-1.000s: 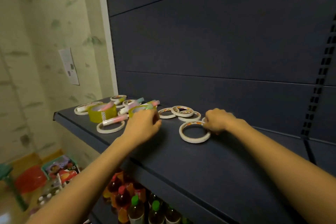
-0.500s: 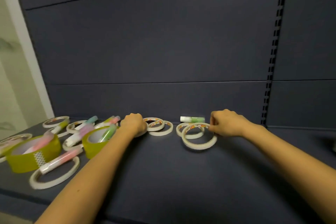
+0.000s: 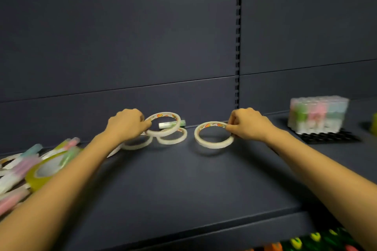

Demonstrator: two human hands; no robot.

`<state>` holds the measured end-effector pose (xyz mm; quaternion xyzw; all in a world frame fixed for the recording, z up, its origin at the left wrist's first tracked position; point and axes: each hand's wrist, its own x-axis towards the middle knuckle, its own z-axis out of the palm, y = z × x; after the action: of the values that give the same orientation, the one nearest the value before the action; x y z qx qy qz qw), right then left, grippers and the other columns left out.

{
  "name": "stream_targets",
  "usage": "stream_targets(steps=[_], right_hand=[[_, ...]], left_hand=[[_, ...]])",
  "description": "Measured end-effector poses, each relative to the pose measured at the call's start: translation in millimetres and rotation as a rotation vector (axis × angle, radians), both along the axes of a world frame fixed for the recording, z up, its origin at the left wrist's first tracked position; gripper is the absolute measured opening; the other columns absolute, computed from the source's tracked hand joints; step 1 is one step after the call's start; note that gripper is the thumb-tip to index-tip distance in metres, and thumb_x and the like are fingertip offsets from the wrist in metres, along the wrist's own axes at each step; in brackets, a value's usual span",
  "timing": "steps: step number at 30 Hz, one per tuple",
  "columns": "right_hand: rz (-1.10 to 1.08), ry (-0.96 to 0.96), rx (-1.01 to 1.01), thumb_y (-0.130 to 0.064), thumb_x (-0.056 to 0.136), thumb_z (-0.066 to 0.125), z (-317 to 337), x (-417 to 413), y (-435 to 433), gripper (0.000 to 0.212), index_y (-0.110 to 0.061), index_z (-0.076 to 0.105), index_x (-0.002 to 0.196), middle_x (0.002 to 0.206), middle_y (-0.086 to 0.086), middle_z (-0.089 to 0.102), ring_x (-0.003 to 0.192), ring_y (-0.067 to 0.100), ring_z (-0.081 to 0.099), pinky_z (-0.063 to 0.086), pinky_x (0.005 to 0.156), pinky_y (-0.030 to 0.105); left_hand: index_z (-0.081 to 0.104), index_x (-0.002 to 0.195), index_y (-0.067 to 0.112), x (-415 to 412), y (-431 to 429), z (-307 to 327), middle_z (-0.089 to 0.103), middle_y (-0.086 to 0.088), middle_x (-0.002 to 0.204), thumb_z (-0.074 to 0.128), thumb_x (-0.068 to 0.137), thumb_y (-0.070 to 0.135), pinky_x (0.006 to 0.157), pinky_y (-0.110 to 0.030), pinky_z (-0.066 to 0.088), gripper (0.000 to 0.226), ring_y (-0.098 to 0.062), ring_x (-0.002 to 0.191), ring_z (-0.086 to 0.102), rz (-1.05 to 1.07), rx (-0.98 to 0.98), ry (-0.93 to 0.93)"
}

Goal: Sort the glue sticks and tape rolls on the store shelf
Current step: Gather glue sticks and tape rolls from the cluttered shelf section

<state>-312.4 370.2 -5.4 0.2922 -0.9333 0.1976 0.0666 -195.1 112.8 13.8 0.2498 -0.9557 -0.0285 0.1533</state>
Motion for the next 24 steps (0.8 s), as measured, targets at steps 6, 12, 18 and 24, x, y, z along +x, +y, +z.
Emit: stream_targets(steps=[6, 12, 18, 24], right_hand=[[-0.157, 0.052, -0.030, -0.040, 0.087, 0.055, 3, 4, 80, 0.025, -0.023, 0.060, 0.070, 0.082, 0.003, 0.072, 0.084, 0.024, 0.063, 0.048, 0.067, 0.031], [-0.285, 0.092, -0.015, -0.041, 0.084, 0.057, 0, 8, 182, 0.024, -0.021, 0.065, 0.074, 0.087, 0.005, 0.072, 0.090, 0.027, 0.063, 0.044, 0.065, 0.031], [-0.399, 0.109, 0.006, -0.041, 0.086, 0.057, 4, 4, 309, 0.030, -0.023, 0.056, 0.063, 0.084, 0.003, 0.073, 0.089, 0.023, 0.063, 0.046, 0.069, 0.031], [-0.490, 0.099, 0.006, -0.039, 0.085, 0.059, 0, -5, 421, 0.020, -0.020, 0.064, 0.080, 0.093, 0.003, 0.070, 0.093, 0.024, 0.063, 0.046, 0.073, 0.032]], left_hand=[[0.060, 0.069, 0.015, -24, 80, 2, 0.051, 0.000, 0.062, 0.047, 0.091, 0.038, 0.052, -0.026, 0.029, 0.035, -0.021, 0.065, 0.049, -0.195, -0.088, 0.037], [0.062, 0.071, 0.016, -53, 174, -2, 0.053, -0.002, 0.064, 0.047, 0.090, 0.040, 0.060, -0.028, 0.034, 0.035, -0.025, 0.069, 0.051, -0.359, -0.083, 0.026], [0.063, 0.070, 0.012, -83, 290, -15, 0.052, -0.002, 0.060, 0.046, 0.089, 0.040, 0.054, -0.025, 0.033, 0.038, -0.023, 0.063, 0.050, -0.490, -0.049, 0.062], [0.047, 0.056, 0.015, -105, 399, -25, 0.046, 0.000, 0.056, 0.046, 0.090, 0.040, 0.052, -0.027, 0.029, 0.042, -0.025, 0.064, 0.047, -0.580, -0.032, 0.104]])
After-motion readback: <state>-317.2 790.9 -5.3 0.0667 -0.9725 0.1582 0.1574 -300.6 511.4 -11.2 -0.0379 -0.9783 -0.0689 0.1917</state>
